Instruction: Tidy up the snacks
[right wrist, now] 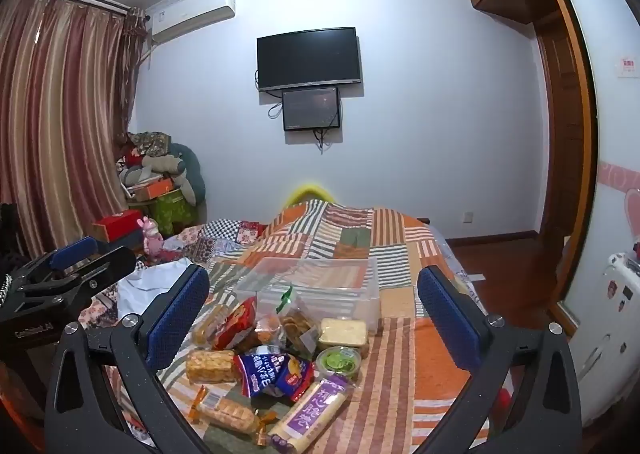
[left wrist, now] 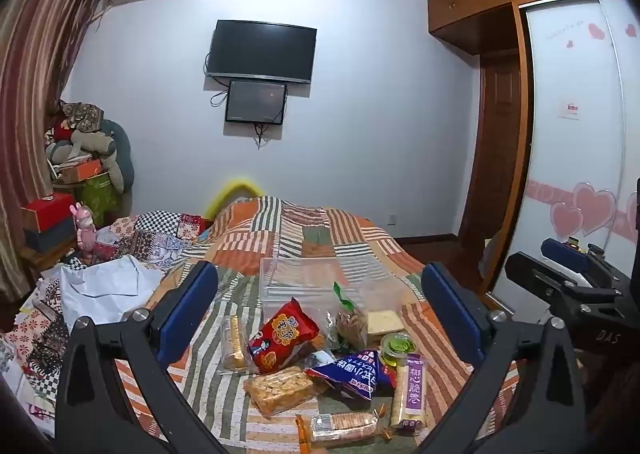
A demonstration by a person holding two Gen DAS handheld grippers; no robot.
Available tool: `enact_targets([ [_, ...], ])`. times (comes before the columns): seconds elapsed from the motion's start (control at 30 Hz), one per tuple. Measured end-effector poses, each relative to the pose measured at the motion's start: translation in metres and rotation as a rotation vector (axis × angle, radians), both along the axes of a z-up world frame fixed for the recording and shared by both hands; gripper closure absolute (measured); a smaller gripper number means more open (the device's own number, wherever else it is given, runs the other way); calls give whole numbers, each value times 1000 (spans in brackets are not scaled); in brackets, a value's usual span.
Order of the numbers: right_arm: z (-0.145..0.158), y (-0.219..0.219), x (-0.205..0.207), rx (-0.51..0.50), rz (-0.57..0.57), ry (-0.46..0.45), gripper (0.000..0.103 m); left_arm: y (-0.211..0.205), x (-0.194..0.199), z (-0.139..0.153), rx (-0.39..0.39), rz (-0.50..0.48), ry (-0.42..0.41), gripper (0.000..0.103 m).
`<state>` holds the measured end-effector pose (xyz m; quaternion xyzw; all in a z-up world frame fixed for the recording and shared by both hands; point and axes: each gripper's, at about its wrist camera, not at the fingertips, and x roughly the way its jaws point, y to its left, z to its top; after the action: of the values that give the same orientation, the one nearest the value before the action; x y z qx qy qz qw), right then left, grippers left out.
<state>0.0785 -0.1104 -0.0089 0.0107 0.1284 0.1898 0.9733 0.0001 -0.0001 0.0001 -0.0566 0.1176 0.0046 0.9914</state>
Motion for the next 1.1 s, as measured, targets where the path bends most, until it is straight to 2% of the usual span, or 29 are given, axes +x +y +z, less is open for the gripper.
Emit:
enact_targets([
  [0.3,3,-3,-3,15,3,1,0,0,-4,6,-1,2,-4,0],
  [1.1,4,-6,1,40,32,12,0,-5,1,-2,28,11,-8,0],
])
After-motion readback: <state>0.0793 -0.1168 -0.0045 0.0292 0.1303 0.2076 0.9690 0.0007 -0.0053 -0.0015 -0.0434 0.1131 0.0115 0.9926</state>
